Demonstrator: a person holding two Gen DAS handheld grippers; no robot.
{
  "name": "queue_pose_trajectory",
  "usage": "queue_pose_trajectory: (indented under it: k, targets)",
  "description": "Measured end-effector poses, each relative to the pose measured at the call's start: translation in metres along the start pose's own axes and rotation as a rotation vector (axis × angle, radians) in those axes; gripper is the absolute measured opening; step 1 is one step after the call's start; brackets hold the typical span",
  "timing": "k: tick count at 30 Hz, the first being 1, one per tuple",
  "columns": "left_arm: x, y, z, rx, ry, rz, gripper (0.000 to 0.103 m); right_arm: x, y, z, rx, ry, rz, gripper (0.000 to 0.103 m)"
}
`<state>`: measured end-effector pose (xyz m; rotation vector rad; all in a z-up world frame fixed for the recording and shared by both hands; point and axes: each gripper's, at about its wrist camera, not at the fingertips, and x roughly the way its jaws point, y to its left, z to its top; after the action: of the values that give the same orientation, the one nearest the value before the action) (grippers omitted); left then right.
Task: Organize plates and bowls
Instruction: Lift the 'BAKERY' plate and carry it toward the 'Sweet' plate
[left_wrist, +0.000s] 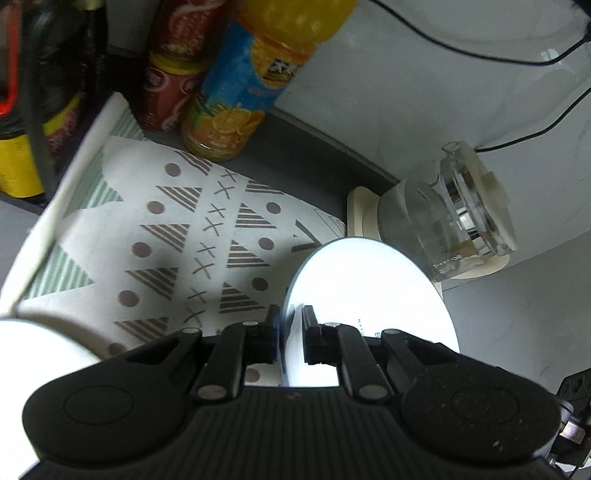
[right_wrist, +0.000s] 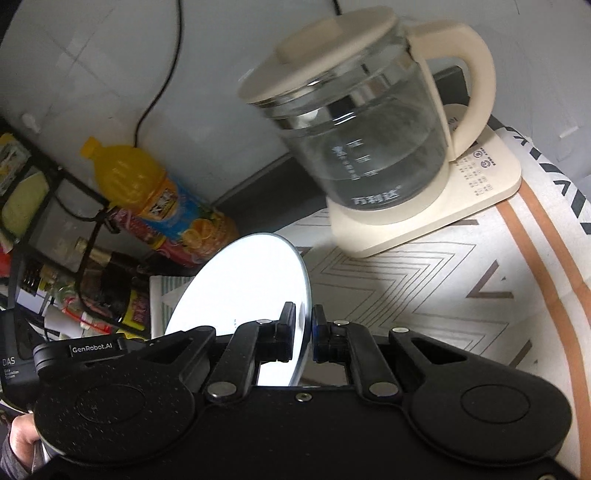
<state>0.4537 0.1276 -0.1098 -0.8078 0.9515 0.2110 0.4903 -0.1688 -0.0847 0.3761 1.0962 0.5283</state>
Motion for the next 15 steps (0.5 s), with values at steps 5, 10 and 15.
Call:
queue_pose_trajectory:
  k: [5, 10, 15]
  targets:
    - [-0.025, 0.016, -0.009, -0.011, -0.017, -0.005, 0.009, -0.007, 0.018, -0.016, -0.009, 0.001, 0.007, 0.009]
    - [-0.048, 0.033, -0.019, -0.026, -0.037, 0.004, 0.009, -0.011, 0.038, -0.033, -0.027, 0.005, 0.019, 0.009]
    - [-0.072, 0.05, -0.028, -0.04, -0.058, 0.014, 0.009, -0.014, 0.054, -0.049, -0.043, 0.011, 0.035, 0.009]
